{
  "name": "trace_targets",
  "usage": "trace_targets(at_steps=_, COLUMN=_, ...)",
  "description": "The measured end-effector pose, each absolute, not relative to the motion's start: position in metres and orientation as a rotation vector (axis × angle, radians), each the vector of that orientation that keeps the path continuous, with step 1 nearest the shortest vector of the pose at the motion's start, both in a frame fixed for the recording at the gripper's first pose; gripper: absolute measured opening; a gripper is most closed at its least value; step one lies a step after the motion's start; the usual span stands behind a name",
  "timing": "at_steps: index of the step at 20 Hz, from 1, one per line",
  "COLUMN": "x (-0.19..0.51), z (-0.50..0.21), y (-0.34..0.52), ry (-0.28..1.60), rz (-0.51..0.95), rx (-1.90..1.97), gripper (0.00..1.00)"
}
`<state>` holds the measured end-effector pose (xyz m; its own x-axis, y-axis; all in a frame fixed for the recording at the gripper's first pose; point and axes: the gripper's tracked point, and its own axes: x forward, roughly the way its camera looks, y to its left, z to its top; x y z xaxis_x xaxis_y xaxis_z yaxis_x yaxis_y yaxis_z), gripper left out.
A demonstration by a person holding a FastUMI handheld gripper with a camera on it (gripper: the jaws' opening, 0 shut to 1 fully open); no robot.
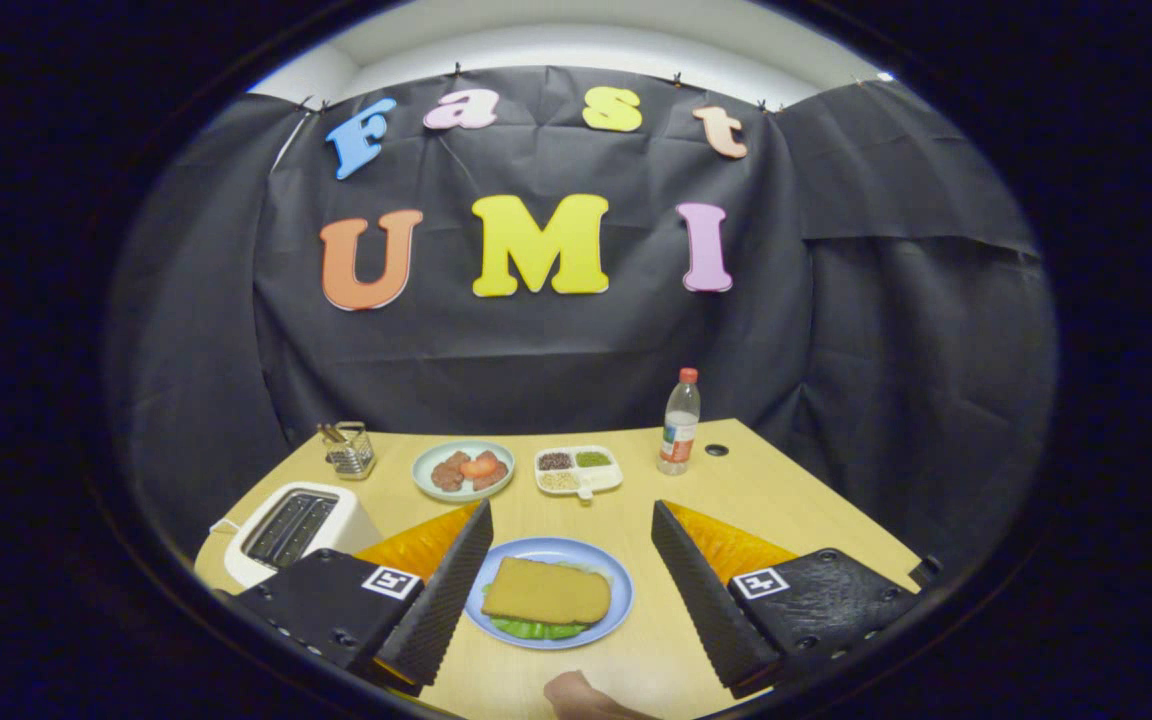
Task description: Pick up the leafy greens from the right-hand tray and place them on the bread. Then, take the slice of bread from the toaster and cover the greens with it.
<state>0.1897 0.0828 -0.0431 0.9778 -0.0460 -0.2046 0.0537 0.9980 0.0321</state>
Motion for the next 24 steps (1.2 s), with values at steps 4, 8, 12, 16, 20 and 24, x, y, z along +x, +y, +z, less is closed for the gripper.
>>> trace_targets(at_steps=4, x=0.14, z=-0.002, y=0.079, ry=0.095, rz=-0.049, rx=0.013, gripper=0.97)
trace_targets(at_steps=8, x=0.093, z=0.022, y=0.072, ry=0.019, rz=-0.07, rx=0.001, gripper=0.97)
trace_targets(at_steps=12, x=0.047, z=0.035, y=0.086, ry=-0.027, rz=-0.017, rx=0.017, gripper=0.97)
trace_targets(at_steps=16, x=0.018, z=0.035, y=0.092, ry=-0.052, rz=0.022, rx=-0.005, gripper=0.97)
trace_targets(at_steps=20, x=0.007, z=0.026, y=0.094, ry=-0.038, rz=0.042, rx=-0.01, gripper=0.97)
trace_targets(at_steps=24, x=0.011, z=0.02, y=0.085, ry=-0.028, rz=0.017, rx=-0.011, gripper=0.97)
